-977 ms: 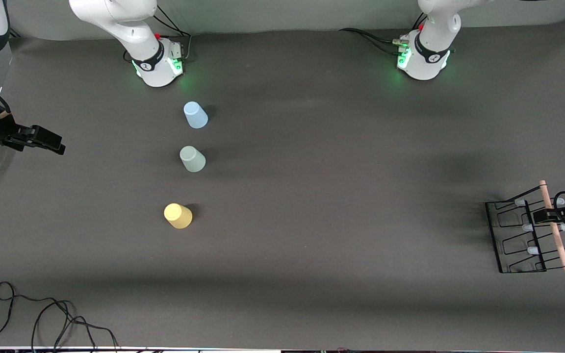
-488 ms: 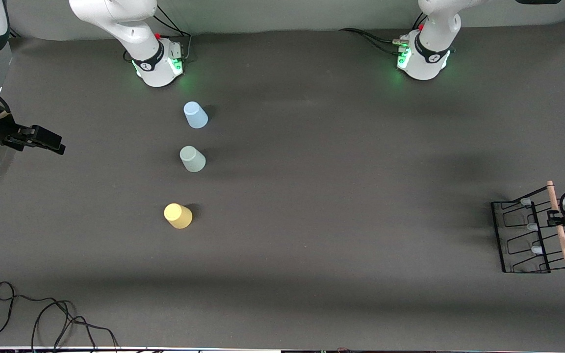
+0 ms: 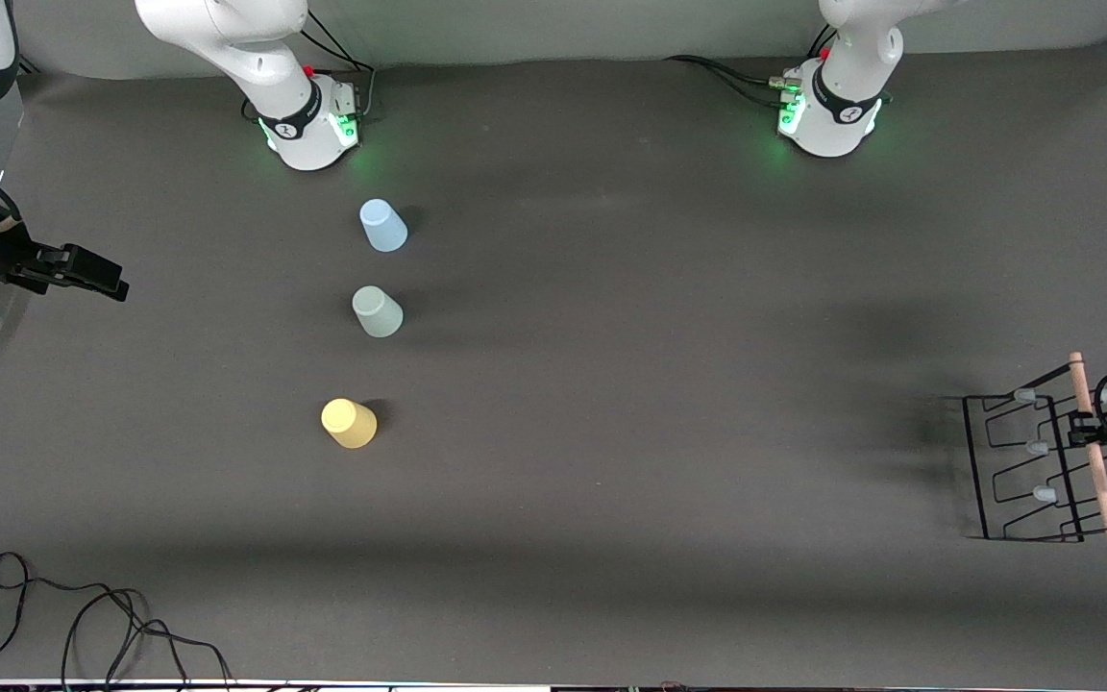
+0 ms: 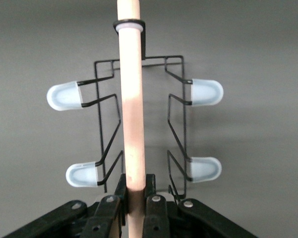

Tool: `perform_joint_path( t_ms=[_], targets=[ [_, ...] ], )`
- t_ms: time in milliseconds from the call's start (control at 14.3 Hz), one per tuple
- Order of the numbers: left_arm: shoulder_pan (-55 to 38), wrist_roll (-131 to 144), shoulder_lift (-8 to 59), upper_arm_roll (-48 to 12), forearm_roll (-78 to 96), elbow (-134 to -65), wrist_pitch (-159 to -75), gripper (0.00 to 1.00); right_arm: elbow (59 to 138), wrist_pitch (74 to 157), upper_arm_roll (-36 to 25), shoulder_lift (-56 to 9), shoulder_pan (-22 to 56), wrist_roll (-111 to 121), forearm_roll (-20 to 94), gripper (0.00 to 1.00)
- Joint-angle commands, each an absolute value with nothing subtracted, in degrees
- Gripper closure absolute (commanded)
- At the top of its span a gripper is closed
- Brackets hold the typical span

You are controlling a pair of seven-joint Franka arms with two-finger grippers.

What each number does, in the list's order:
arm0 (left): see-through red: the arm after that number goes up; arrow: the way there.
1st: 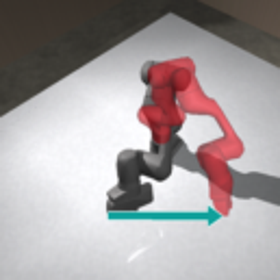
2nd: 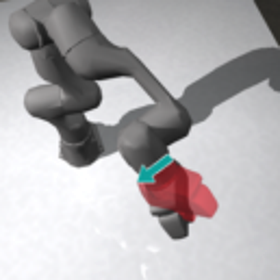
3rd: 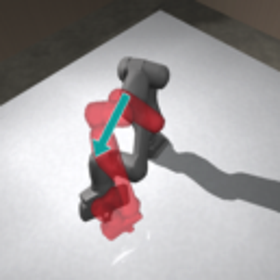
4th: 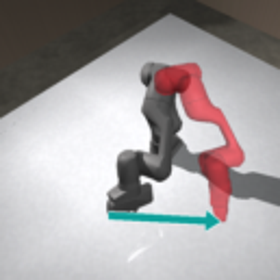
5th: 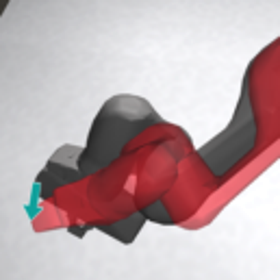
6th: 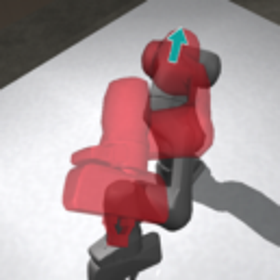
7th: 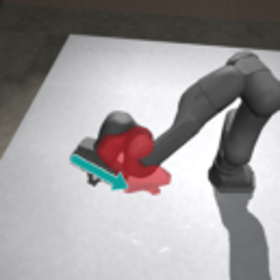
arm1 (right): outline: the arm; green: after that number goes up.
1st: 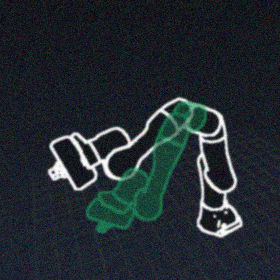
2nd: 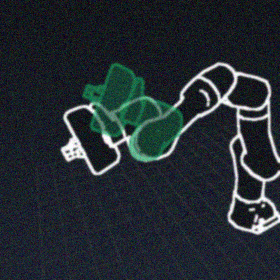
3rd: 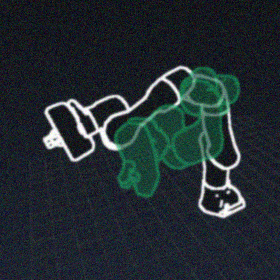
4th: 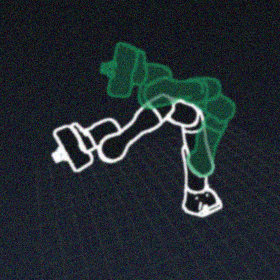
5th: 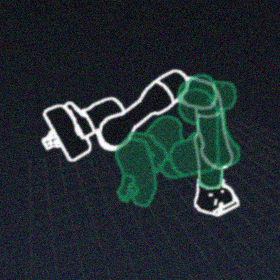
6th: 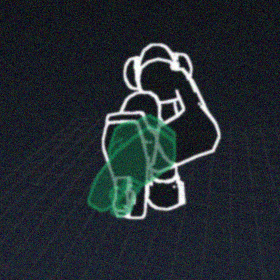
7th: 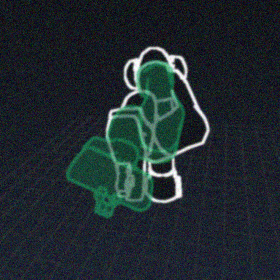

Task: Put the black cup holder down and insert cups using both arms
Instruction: 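Grasp the rack's wooden handle with the left gripper, then carry the black rack with the left gripper to the table middle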

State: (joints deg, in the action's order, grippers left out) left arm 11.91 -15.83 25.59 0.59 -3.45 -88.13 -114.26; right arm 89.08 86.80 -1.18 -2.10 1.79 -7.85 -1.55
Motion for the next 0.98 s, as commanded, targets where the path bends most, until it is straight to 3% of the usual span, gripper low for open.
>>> perform_joint_path(
  t_ms=[0, 419, 907],
  targets=[
    [7.31, -11.62, 17.33, 1.23, -3.25, -92.09, -108.29, 1.00, 87.89, 85.87, -1.05, -2.46, 1.32, -8.44, -0.53, 0.00],
    [-5.25, -1.46, 8.36, 1.14, -3.25, -101.06, -106.88, 1.00, 87.89, 85.96, -1.23, -2.46, 1.32, -8.35, -0.53, 0.00],
    [-29.24, 29.14, 9.49, 0.97, -2.11, -102.83, -106.70, 1.00, 87.89, 85.87, -1.32, -2.55, 1.32, -8.35, -0.53, 0.00]
  ],
)
